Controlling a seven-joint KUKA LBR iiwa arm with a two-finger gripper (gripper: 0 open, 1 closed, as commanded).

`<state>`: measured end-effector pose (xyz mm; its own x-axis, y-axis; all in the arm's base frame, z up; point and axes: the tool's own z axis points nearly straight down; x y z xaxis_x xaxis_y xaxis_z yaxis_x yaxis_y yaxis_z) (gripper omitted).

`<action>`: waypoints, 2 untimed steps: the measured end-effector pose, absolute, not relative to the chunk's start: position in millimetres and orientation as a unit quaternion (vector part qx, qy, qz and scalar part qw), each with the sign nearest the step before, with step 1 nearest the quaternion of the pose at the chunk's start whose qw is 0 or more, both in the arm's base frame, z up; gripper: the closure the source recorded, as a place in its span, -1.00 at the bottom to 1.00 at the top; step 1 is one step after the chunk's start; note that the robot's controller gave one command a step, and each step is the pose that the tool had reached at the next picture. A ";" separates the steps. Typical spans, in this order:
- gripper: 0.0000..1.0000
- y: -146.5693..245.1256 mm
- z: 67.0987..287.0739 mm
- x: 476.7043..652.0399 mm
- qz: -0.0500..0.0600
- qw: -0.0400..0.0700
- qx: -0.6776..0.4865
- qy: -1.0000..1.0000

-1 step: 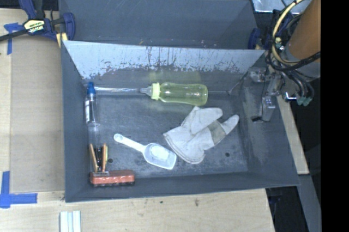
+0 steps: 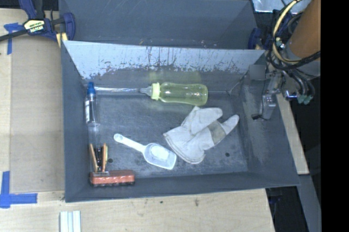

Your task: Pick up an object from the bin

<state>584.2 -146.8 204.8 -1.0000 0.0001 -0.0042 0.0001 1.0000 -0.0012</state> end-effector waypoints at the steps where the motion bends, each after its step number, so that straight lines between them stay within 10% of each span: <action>1: -1.00 -130.6 165.6 588.2 -0.001 0.005 -0.034 0.999; 2: -1.00 -118.8 103.6 574.1 -0.001 0.003 -0.019 1.000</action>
Offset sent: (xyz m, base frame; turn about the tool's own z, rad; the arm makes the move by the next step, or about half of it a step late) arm -0.0149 0.0311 -0.1099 -0.0339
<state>574.1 -118.8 103.6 -0.9993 -0.0381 -0.0068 -0.0381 0.9993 -0.0012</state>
